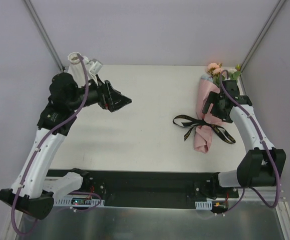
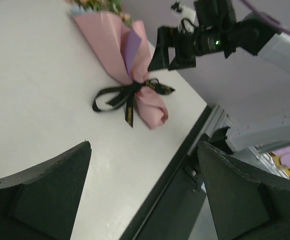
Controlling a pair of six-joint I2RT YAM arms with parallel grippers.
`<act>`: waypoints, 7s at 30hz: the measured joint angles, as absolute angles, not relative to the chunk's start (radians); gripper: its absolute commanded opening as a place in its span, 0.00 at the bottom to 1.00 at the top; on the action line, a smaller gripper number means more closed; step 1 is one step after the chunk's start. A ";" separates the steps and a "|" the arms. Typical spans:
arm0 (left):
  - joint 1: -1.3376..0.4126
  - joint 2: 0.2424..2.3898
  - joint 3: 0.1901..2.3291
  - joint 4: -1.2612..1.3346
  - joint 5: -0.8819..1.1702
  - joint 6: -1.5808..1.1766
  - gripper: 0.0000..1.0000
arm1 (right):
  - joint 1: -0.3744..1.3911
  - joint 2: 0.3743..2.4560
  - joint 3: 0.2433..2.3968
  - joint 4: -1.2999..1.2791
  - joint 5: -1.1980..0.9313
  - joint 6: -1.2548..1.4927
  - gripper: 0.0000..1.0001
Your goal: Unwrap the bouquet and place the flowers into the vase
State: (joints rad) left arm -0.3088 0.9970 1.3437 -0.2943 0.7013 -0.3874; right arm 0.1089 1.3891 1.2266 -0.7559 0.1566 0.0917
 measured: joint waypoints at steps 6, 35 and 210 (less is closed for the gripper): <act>-0.369 1.057 1.166 -0.318 0.769 -0.404 0.89 | -0.067 1.388 1.077 -0.665 0.100 0.153 0.96; -0.758 1.212 1.063 -0.309 0.470 -0.376 0.83 | 0.166 1.769 1.139 -0.527 0.215 0.021 0.94; -0.930 1.711 1.286 -0.093 0.387 -0.482 0.00 | 0.366 1.225 0.779 -0.312 -0.371 0.580 0.33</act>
State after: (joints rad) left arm -0.9298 1.7107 1.2858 -0.0925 0.3870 -0.4820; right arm 0.3664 1.2255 0.7792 -0.3122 -0.3706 0.5804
